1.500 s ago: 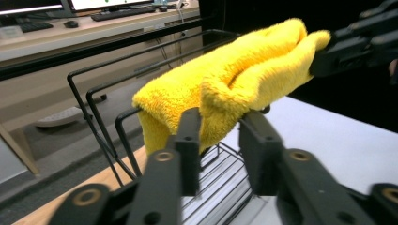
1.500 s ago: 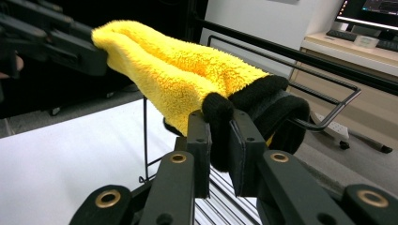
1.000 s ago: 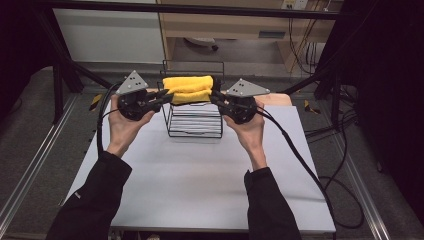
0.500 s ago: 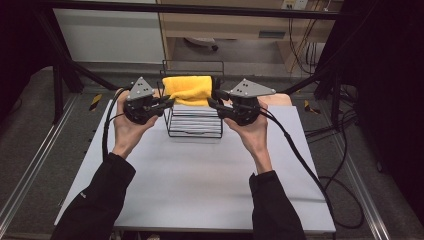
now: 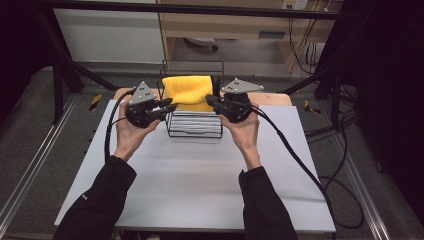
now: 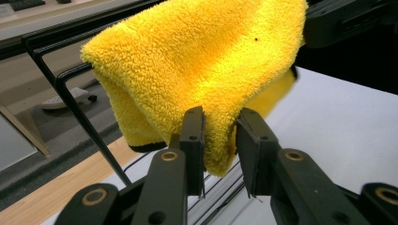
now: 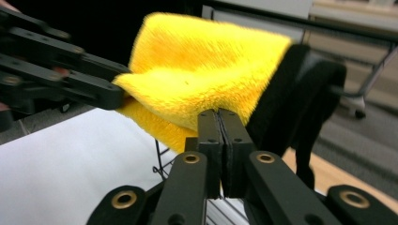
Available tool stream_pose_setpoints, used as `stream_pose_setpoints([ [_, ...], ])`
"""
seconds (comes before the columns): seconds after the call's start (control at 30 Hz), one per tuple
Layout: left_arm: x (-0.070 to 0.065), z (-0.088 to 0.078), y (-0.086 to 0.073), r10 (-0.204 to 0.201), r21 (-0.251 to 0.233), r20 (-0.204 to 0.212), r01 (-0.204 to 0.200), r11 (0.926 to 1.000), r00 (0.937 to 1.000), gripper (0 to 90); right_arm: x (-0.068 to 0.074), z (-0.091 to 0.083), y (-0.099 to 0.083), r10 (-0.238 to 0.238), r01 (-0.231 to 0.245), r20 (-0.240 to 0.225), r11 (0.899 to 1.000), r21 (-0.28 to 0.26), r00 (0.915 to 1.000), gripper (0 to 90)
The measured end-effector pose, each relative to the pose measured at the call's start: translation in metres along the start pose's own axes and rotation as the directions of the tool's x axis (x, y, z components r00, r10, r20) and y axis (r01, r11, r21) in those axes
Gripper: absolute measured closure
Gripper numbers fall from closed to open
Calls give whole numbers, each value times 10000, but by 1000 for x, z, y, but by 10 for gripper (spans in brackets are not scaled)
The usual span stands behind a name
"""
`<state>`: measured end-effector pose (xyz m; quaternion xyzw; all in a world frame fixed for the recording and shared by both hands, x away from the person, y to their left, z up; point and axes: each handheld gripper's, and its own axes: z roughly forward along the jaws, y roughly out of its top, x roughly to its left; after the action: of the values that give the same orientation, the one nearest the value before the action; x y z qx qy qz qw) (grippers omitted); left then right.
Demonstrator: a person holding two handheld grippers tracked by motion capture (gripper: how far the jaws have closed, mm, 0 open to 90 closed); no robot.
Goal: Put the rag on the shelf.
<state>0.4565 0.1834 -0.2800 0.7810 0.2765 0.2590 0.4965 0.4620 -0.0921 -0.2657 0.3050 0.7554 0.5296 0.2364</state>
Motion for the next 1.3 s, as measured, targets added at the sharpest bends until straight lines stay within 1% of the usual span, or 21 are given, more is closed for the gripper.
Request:
stream_pose_setpoints([
  [0.1,-1,3,-2,-76,126,41,75,9999,10000,725,-6,5,-6,328,-331,114,9991,271,9994,894],
  [0.2,0,7,-5,-230,227,-1,230,9995,9997,719,-8,10,-10,436,-440,141,9984,351,9990,888],
  [0.37,3,17,-10,-463,477,-106,468,9978,9989,680,-12,17,-14,515,-521,186,9980,356,9985,857],
  [0.5,6,17,-12,-870,390,33,868,9955,9962,637,-11,17,-15,414,-418,144,9988,266,9990,826],
  [0.6,6,12,-14,-1041,335,84,1038,9940,9945,591,-8,9,-15,297,-298,18,9995,89,9996,789],
  [0.67,7,7,-15,-1174,395,117,1169,9924,9930,546,-7,3,-14,288,-288,-6,9996,5,9996,760],
  [0.73,7,2,-16,-1266,409,60,1263,9912,9919,494,-7,-5,-13,305,-306,-74,9994,-138,9995,716],
  [0.83,6,-4,-20,-1288,440,38,1285,9907,9917,434,-6,-14,-13,235,-236,-61,9996,-128,9997,648],
  [0.93,4,-8,-24,-1252,736,-8,1250,9894,9921,371,-6,-22,-16,365,-367,-109,9992,-161,9993,576],
  [1.07,0,-11,-33,-1146,1100,-13,1140,9874,9934,300,-8,-31,-25,428,-428,-28,9991,25,9991,484],
  [1.1,-1,-12,-36,-1164,1178,12,1155,9863,9932,284,-9,-32,-28,499,-499,-61,9987,71,9987,464],
  [1.23,-4,-16,-50,-1192,1404,-17,1182,9830,9929,216,-13,-40,-40,621,-622,57,9977,285,9981,356],
  [1.3,-4,-18,-58,-1224,1490,-3,1211,9814,9925,189,-15,-43,-47,647,-651,100,9969,443,9979,320],
])
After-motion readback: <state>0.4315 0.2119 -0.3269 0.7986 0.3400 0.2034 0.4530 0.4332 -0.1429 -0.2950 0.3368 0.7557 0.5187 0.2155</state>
